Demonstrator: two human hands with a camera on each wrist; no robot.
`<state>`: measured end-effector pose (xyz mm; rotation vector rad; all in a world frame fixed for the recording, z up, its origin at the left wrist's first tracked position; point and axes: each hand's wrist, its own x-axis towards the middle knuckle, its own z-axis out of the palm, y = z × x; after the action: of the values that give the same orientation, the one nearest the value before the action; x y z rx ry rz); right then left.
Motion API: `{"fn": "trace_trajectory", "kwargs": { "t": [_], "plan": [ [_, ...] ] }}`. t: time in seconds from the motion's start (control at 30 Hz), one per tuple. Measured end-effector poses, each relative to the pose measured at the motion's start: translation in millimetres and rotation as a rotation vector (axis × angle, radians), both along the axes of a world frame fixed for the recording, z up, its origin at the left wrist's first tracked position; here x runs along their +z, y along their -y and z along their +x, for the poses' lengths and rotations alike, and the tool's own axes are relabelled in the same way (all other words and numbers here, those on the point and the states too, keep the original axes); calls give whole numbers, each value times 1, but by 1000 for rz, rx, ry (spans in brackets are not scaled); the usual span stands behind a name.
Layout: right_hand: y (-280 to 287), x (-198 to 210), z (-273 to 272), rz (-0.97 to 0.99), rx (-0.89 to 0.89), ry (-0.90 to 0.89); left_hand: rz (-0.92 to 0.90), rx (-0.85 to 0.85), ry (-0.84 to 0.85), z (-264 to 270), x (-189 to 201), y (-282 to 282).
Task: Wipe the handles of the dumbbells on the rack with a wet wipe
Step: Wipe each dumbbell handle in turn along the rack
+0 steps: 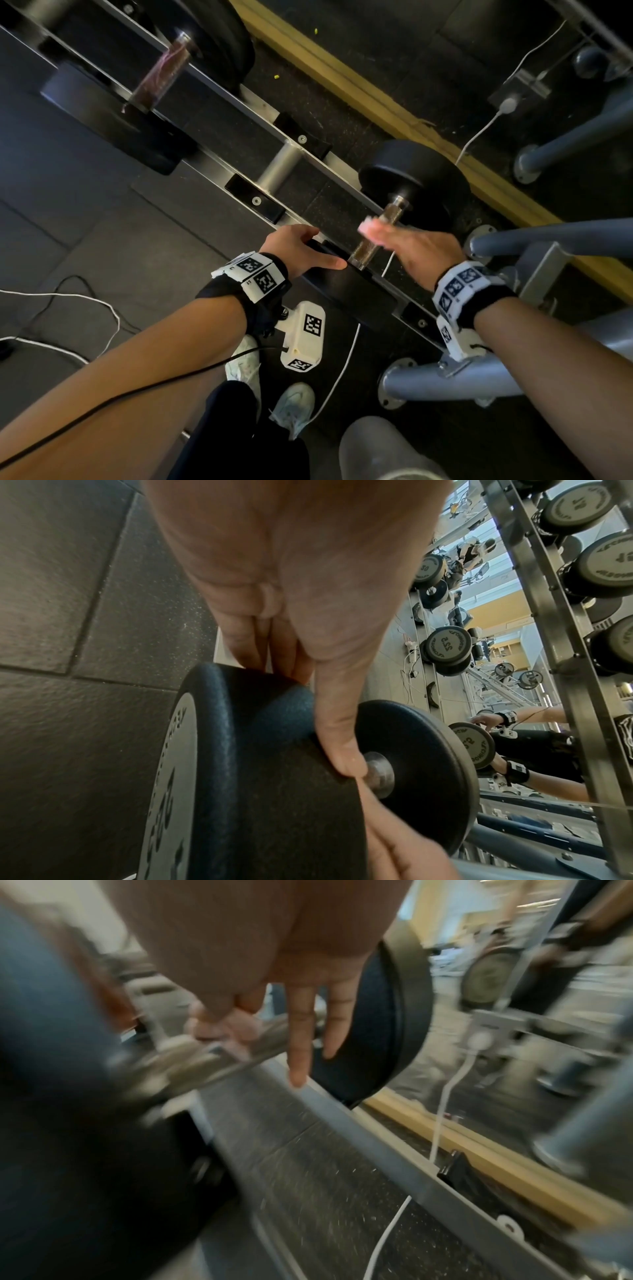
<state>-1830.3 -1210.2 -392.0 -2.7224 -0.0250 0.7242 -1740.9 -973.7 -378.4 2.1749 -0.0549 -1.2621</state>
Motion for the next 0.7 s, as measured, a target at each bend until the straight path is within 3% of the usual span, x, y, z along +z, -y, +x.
{"fn": "trace_trajectory", "kwargs": {
  "t": [0.1,0.23,0.33,0.47,0.53,0.6,0.7],
  "plan": [
    [2,2,8,-35,-74,42,4,-2,4,0,-1,-1],
    [-11,10,-11,71,34,13,16,-2,23,-1,-2,0],
    [-11,9,-18,-72,169,59,17,7,19,-1,-1,1],
    [-1,7,-1,-155,-60,176,2,1,-1,0,-1,0],
    [-7,1,-2,-61,-126,217,5,-3,5,0,-2,-1],
    [-15,0,-12,59,-68,206,14,-8,12,0,-2,-1],
    [-18,2,-28,2,110,209,21,-1,8,0,-1,-1]
  ]
}}
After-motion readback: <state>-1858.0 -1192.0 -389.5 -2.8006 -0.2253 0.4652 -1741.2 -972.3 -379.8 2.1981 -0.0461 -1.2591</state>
